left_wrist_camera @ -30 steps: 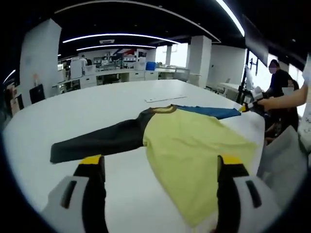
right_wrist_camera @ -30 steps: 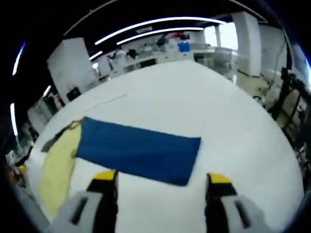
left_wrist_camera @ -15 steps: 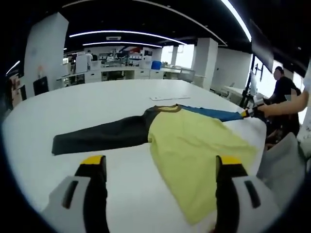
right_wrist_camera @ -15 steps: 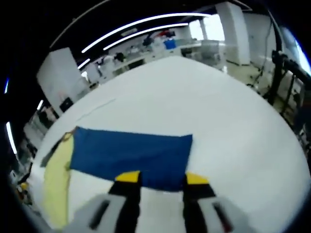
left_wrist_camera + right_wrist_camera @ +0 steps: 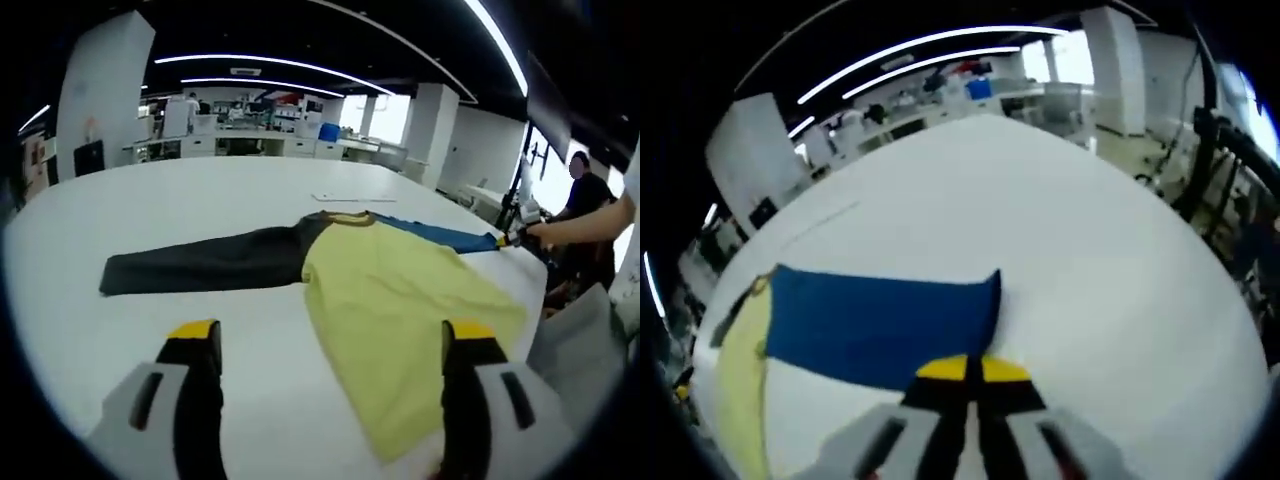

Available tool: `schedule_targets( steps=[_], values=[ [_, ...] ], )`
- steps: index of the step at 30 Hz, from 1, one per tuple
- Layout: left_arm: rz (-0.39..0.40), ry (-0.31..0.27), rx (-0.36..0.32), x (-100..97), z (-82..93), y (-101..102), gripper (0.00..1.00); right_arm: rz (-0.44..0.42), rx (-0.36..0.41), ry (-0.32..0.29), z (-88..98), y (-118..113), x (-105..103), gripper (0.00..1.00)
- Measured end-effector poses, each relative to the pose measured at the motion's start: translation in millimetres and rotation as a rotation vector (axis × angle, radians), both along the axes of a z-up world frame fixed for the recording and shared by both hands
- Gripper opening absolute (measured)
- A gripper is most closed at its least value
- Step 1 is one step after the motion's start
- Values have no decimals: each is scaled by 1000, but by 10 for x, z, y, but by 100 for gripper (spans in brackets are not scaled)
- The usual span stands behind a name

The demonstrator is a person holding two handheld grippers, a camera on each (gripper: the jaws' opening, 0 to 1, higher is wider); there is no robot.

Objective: Fold the garment on the visible template until the final outline fits inside the template.

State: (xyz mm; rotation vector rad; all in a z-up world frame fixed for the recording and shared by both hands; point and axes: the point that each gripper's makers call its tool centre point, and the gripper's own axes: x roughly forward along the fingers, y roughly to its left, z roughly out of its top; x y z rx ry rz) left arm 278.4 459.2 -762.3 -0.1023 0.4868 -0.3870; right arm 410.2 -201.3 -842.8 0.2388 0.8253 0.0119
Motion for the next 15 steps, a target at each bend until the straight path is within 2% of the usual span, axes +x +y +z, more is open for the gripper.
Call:
schedule_targets(
  steps=[4,7,8,13,15],
  values=[
    [-1,1,3,9,12,-59,88,-6,-3,-9,27,-22,70,0],
    [-5,-2,0,3,39,-120,88,5,-13,-38,107,7,104,0],
    [-5,-2,0,2,40,-124,88,29,0,-69,186,74,135,0],
    [-16,-2,-2,7,37,-159,88,71,27,-122,416,255,246,0],
    [-23,-3,0,14,39,-181,88,118,31,-152,536,439,274,0]
  ],
)
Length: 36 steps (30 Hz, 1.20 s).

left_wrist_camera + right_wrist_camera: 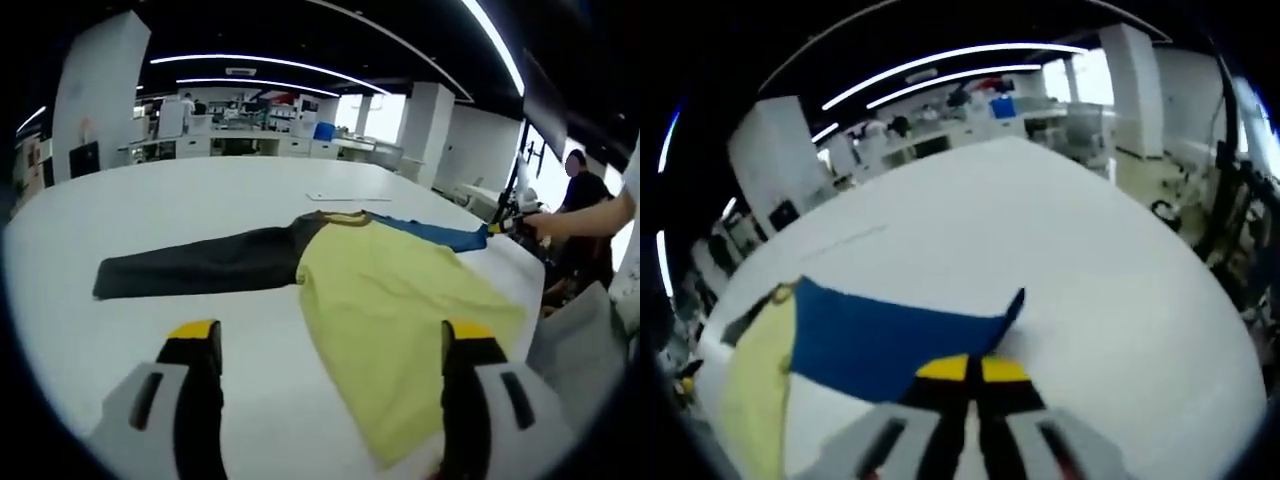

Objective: Fold the garment on the visible template until the final outline fits inside the template.

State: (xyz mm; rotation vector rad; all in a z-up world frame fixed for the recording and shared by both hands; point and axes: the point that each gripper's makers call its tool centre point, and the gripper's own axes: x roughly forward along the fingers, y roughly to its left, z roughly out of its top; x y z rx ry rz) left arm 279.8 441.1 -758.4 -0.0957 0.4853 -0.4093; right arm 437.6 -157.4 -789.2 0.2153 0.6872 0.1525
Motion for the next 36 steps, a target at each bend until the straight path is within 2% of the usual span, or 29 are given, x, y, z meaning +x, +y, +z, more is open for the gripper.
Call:
schedule_targets(
  steps=[5,9,15,19,27,33,35,36],
  values=[
    [-22,-2,-1,-13,16,-109,88,97,28,-39,175,390,143,0],
    [-31,0,-3,-19,9,-117,87,210,29,-55,269,878,222,0],
    [-37,3,-10,-36,-7,-130,87,330,103,-84,414,1631,429,0],
    [-44,-1,-8,-34,51,-142,87,412,138,-91,479,2159,446,0],
    [-48,-10,-4,-29,106,-176,86,516,193,-93,469,2862,553,0],
    [-62,-20,6,21,209,-186,85,565,231,-86,464,3277,515,0],
    [-64,-23,6,41,227,-198,85,573,261,-81,456,3395,573,0],
    [-64,-25,6,41,230,-208,85,581,266,-80,478,3485,516,0]
  ],
)
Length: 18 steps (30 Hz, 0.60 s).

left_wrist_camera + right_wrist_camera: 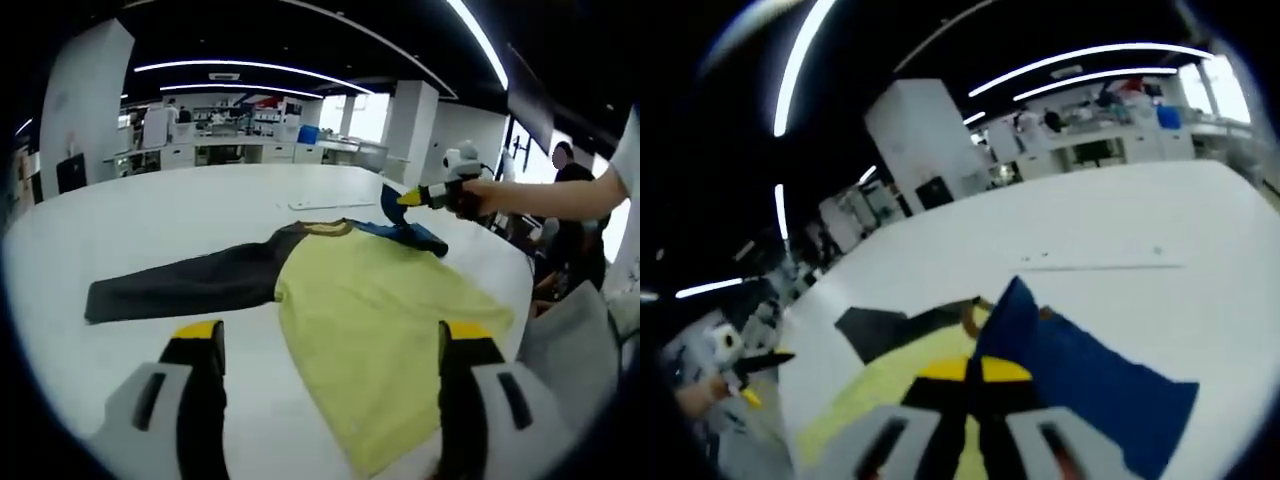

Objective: Fold the garment on the visible template until the final outline fits inside the template.

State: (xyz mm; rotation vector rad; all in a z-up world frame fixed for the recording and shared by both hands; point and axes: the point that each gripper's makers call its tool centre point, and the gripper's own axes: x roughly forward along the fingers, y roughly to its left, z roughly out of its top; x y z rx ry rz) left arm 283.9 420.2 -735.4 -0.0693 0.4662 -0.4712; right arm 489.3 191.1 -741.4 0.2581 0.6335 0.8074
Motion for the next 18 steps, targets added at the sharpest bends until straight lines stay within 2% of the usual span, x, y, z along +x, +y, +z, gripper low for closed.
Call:
schedule_targets(
  steps=[3,6,12,18],
  values=[
    [-1,3,-3,13,-18,-4,85,24,0,-3,15,157,-27,0],
    [-12,14,0,10,-59,-21,85,44,4,-6,46,314,38,0],
    [-10,23,-4,-3,-108,-2,84,113,33,-23,169,755,23,0],
    [1,38,-14,-14,-206,14,84,190,22,-26,109,1183,-86,0]
  ],
)
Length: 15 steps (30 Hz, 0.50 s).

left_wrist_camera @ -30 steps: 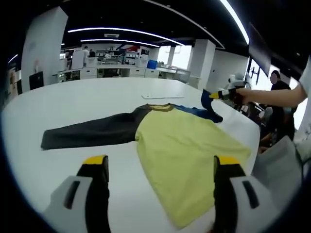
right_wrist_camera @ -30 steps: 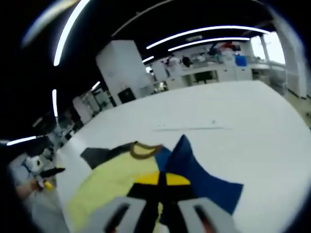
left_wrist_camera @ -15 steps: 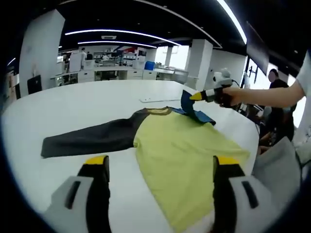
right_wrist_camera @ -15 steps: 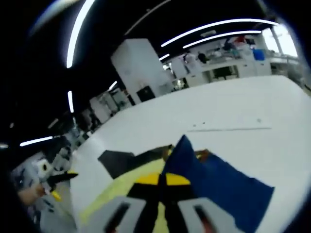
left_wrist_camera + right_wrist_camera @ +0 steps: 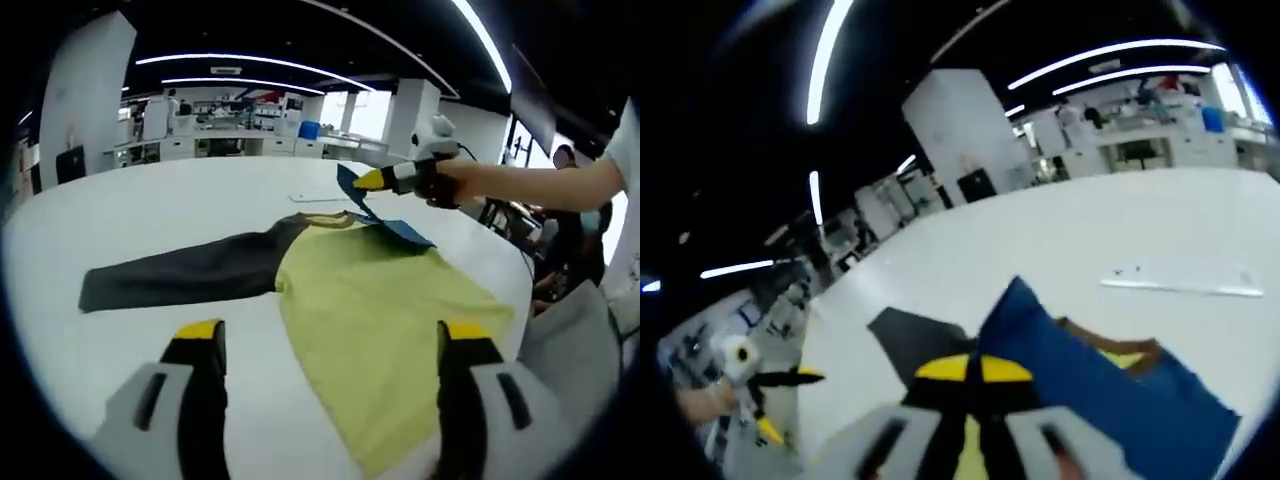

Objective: Fold the garment on the visible template until the final outline fits inside the template.

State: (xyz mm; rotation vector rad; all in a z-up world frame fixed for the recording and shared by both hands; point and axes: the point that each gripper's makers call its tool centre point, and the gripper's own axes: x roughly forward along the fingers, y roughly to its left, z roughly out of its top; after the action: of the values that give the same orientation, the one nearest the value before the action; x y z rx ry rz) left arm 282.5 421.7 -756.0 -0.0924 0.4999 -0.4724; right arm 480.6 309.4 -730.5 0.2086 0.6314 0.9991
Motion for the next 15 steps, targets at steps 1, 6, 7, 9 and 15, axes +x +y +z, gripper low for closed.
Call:
schedule_targets(
  steps=[1,6,7,9,15],
  values=[
    [1,2,-2,-6,-13,6,84,9,3,3,-4,60,-27,0],
    [6,11,-7,-14,-52,52,84,58,-18,-8,-67,335,-108,0],
    [9,14,-9,-13,-61,65,84,67,-24,-9,-101,371,-110,0],
    [13,14,-12,-15,-66,73,84,77,-48,-5,-226,454,-95,0],
    [30,18,-22,-37,-79,92,83,75,-115,35,-584,517,-104,0]
  ],
)
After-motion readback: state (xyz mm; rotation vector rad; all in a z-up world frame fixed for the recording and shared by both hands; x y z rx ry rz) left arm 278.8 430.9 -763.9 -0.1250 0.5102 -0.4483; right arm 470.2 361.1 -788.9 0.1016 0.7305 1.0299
